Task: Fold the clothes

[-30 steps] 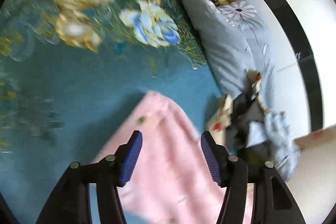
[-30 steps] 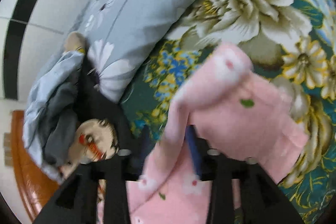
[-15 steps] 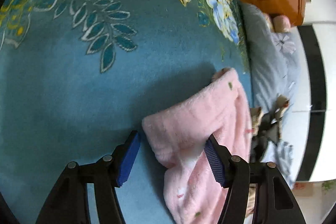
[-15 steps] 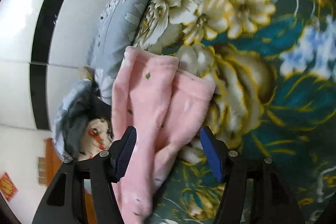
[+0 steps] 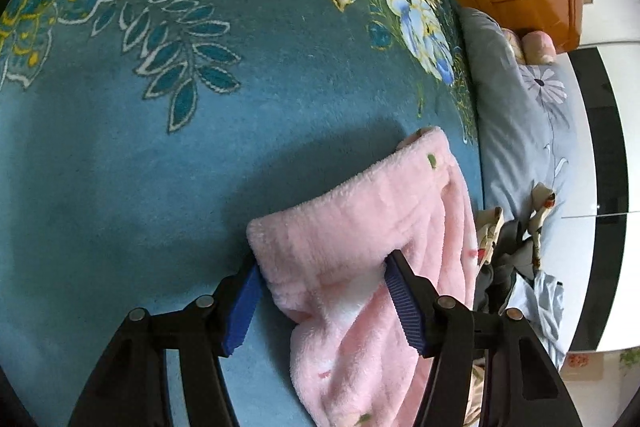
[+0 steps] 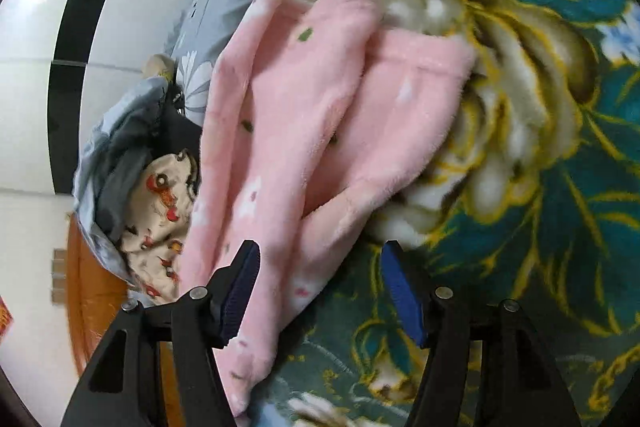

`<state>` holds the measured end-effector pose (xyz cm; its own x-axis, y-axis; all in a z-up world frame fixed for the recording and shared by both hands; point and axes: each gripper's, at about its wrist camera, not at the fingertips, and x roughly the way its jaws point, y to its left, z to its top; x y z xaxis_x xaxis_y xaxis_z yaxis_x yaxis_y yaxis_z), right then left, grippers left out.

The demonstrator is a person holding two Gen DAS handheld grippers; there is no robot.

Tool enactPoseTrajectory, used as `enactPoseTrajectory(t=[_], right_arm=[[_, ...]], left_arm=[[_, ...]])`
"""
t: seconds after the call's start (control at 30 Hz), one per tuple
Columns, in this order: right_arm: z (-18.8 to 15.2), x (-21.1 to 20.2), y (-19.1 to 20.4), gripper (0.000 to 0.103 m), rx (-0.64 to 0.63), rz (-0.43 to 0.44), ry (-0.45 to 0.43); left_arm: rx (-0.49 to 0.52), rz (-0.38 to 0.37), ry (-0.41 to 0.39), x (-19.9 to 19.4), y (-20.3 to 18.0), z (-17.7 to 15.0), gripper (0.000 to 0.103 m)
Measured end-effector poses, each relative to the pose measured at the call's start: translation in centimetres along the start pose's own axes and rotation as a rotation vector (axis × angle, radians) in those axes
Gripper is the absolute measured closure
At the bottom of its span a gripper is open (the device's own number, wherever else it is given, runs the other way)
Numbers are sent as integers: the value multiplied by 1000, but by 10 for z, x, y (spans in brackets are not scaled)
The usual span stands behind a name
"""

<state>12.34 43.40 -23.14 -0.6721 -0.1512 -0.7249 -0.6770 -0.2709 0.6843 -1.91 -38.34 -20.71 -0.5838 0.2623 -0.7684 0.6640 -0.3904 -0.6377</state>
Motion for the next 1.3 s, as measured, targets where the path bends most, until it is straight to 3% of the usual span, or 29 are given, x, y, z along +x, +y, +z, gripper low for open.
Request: enactPoseTrajectory(t=[0.17, 0.23, 0.27, 0.3, 0.33, 0.4, 0.5, 0.57, 0.67, 0.77, 0.87, 0.97, 1.1, 1.27, 1.3], right_arm=[[18, 12, 3, 39, 59, -14, -116], [23, 16, 4, 39, 123, -22, -141], [26, 17, 5, 41, 152, -27, -149], [28, 18, 7, 58, 168, -39, -147], [31, 20, 10, 86, 169, -64, -131], [36, 20, 20, 86, 155, -102, -116], [41, 5, 47, 88, 72, -91, -123], [42, -16, 70, 88, -22, -24, -133], [42, -51, 100, 89, -154, 80, -147], [22, -90, 89, 89, -191, 154, -172], [0, -93, 47, 89, -169, 66, -134], [-17, -74, -6, 89, -120, -61, -48], [-30, -65, -42, 88, -13, -86, -13], [-28, -76, -40, 82, -32, -80, 3], [-27, -78, -41, 76, -28, -78, 7]], left_arm=[[-22, -5, 10, 2, -4, 1, 41], [-40, 7, 12, 3, -4, 3, 53], [-53, 13, 16, 4, -4, 4, 66], [-67, 20, 20, 4, -3, 5, 74], [-79, 28, 21, 3, -4, 7, 78], [-51, 47, 16, -4, -13, 11, 85], [98, 23, -18, -31, -50, 21, 88], [181, -39, -34, -60, -71, 26, 94], [283, -121, -67, -107, -89, 30, 94], [340, -104, -109, -138, -67, 30, 94], [325, 28, -73, -124, -16, 36, 94], [210, 155, 12, -92, 44, 39, 94], [129, 110, 10, -91, 72, 36, 94], [179, 106, 9, -106, 55, 37, 90], [178, 100, 5, -111, 52, 35, 86]])
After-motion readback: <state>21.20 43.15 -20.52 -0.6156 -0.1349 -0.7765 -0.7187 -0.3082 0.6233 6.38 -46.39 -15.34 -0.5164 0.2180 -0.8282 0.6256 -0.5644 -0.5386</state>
